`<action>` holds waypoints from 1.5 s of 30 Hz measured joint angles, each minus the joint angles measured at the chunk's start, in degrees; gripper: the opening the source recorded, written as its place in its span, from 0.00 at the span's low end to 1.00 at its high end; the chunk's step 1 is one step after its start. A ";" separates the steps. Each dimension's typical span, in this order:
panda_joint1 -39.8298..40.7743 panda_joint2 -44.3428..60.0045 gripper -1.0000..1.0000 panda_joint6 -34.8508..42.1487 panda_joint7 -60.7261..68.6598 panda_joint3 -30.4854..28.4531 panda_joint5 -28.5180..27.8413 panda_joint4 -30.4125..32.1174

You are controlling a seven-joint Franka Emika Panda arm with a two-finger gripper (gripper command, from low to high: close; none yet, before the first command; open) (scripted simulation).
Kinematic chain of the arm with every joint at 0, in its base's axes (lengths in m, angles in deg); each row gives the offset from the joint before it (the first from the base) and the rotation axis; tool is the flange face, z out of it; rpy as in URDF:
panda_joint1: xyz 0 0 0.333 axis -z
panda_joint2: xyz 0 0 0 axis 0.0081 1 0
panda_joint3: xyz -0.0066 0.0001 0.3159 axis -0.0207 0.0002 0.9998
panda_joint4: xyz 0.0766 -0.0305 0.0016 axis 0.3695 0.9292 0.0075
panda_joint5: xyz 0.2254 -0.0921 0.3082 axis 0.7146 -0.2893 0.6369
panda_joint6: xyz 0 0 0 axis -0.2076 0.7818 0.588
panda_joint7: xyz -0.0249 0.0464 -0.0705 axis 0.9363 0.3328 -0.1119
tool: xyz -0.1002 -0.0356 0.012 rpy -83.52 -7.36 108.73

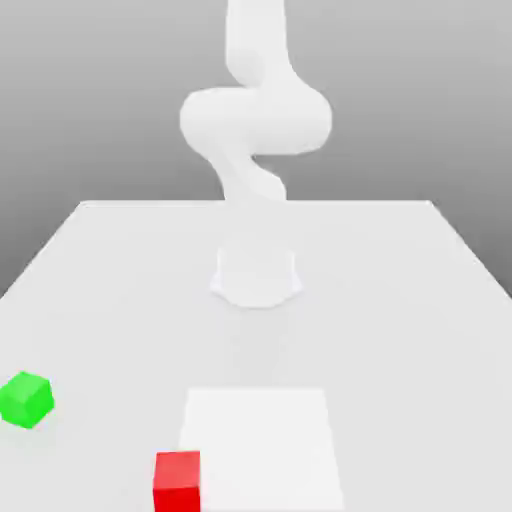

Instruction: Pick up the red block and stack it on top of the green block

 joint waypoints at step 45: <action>3.59 53.53 0.00 -18.44 16.54 -10.96 4.89 7.09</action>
